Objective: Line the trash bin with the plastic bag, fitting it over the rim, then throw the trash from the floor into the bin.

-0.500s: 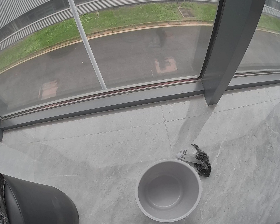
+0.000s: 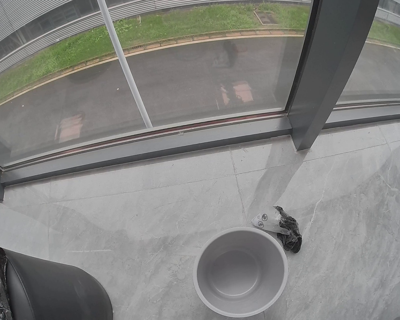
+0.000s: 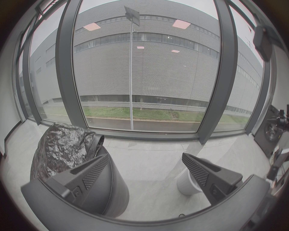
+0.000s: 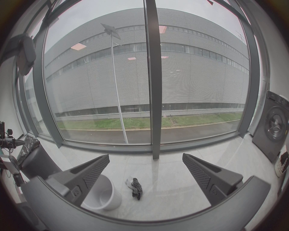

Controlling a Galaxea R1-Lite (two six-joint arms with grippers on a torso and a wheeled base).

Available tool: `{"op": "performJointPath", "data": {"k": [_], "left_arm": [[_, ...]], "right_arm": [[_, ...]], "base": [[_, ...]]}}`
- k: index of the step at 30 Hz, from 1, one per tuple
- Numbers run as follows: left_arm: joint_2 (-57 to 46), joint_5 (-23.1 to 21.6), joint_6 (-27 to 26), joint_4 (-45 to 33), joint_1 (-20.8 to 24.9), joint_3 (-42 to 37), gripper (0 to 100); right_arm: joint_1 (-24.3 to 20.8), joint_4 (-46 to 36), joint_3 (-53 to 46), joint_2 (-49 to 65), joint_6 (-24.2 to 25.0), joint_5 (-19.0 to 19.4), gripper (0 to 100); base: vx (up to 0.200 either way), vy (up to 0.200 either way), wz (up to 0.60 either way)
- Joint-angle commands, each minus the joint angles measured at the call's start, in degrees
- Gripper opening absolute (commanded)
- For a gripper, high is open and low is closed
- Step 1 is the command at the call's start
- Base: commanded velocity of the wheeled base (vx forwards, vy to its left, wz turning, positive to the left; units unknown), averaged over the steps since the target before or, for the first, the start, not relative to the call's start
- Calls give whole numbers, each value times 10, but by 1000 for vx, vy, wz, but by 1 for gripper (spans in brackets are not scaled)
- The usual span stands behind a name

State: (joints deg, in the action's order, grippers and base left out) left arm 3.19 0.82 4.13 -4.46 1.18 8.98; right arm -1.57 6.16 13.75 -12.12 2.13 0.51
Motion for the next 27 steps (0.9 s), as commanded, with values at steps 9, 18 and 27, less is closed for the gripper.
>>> {"op": "performJointPath", "data": {"k": [9,18,27], "left_arm": [[422,71,-92,-55,29,259,100],[641,139,-289,74,-122,258,100],[663,153,-361,104,-201,258,100]], "right_arm": [[-150,439,73,-539,24,-11,100],[-200,635,55,-688,25,-116,100],[-198,635,58,-701,27,-116,100]], "base": [[0,0,0],[0,0,0],[0,0,0]]}}
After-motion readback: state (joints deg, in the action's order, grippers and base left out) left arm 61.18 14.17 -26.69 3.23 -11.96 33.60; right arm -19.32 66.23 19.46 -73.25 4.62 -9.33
